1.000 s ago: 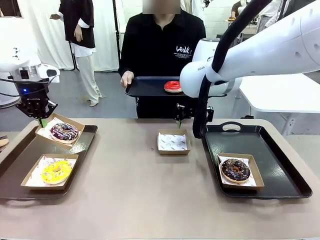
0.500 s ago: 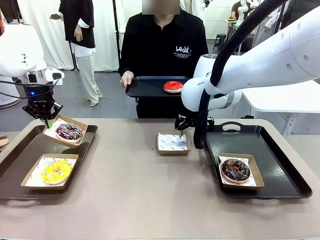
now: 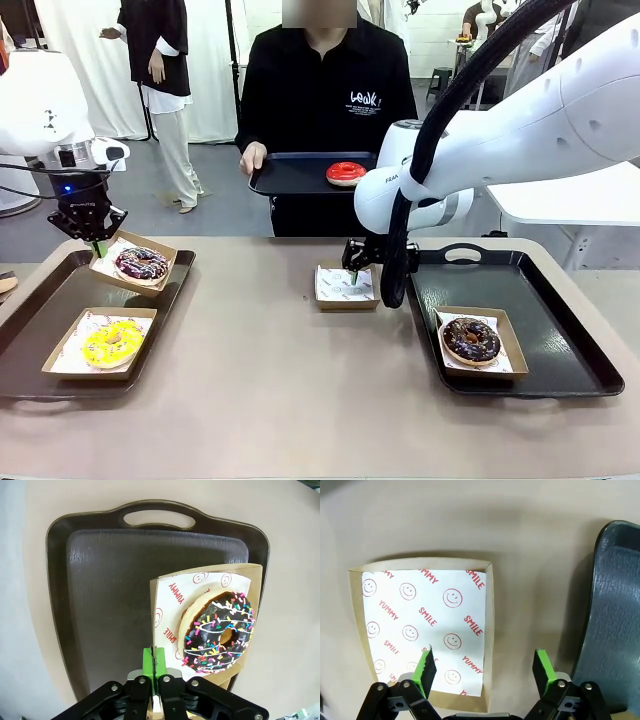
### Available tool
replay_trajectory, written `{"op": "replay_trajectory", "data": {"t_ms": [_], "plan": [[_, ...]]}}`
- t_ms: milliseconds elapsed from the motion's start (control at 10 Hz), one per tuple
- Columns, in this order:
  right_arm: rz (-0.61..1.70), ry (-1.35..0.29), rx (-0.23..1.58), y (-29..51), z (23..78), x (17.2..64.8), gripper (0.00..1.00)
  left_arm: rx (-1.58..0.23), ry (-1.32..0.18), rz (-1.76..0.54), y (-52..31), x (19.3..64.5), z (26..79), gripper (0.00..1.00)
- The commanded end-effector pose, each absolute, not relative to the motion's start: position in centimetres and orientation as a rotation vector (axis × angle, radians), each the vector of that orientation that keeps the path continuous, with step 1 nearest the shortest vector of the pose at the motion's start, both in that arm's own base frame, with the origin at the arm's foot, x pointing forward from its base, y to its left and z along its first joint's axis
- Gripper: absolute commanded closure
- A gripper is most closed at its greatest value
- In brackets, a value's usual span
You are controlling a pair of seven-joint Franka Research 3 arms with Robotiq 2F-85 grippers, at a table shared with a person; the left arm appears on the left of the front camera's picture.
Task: Individually package the donuts and arrange them on the tray.
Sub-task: Place the picked Paper togo box on the Handle tray while simultaneously picking up another Paper togo box from the table with the other hand.
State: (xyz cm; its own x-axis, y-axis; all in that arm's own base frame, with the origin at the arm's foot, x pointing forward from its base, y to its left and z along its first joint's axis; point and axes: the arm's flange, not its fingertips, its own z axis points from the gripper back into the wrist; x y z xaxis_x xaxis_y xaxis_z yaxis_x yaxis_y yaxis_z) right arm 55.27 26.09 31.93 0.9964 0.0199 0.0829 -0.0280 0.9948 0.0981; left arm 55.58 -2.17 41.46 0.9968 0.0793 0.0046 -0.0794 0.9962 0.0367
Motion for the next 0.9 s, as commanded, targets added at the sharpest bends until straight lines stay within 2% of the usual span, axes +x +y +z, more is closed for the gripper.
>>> {"op": "replay_trajectory", "data": {"t_ms": [0, 600, 700, 800], "plan": [[0.04, -0.114, 0.091, 25.9, 31.5, 55.5, 0.0, 0.021, -0.025, 0.073, -2.2, 55.6, 40.9, 0.99], [0.035, -0.096, 0.084, 25.7, 31.2, 55.5, 0.0, 0.015, 0.001, 0.034, -2.4, 56.4, 39.3, 0.99], [0.038, -0.092, 0.085, 25.7, 31.1, 55.5, 0.09, 0.017, 0.005, 0.027, -2.3, 56.5, 39.0, 0.99], [0.046, -0.088, 0.084, 25.7, 31.0, 55.6, 0.42, 0.02, 0.008, 0.021, -2.3, 56.7, 38.9, 0.99]]}}
